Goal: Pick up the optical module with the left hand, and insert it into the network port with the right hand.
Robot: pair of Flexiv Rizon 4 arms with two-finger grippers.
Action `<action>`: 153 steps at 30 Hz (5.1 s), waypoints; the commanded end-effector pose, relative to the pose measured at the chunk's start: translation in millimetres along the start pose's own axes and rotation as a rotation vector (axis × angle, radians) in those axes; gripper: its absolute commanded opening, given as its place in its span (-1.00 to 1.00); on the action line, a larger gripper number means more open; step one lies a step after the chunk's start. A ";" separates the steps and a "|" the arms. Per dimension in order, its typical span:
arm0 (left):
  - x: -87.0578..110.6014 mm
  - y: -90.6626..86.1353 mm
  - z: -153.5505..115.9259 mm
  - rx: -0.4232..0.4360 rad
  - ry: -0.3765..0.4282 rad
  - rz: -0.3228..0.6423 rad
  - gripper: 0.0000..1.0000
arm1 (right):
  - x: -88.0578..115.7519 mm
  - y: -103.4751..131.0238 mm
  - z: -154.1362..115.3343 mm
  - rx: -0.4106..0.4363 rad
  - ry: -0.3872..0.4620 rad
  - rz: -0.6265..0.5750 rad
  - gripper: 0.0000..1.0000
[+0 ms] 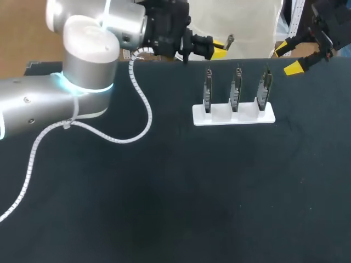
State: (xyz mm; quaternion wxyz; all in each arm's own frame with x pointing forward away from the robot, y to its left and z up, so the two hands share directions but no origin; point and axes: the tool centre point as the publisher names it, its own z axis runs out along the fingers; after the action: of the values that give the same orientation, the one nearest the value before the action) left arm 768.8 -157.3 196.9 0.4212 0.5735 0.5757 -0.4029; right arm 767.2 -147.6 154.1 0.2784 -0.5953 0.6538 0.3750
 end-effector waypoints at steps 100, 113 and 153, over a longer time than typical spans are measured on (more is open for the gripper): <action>-21.0 0.5 115.1 0.055 -0.156 -0.099 -1.00 | -12.1 1.1 -19.7 0.045 -0.019 -0.012 1.00; -21.0 0.5 115.1 0.055 -0.156 -0.099 -1.00 | -38.4 1.4 -24.6 0.090 -0.049 -0.064 1.00; -21.0 0.5 115.1 0.055 -0.156 -0.099 -1.00 | -62.7 2.6 -15.8 -0.045 -0.069 -0.121 1.00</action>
State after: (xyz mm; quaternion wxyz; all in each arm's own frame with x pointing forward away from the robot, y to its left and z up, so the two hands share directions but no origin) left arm 769.3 -272.1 180.1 0.4303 0.5211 0.5583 -0.4812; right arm 766.9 -125.0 214.7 0.3182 -0.6226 0.6033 0.3836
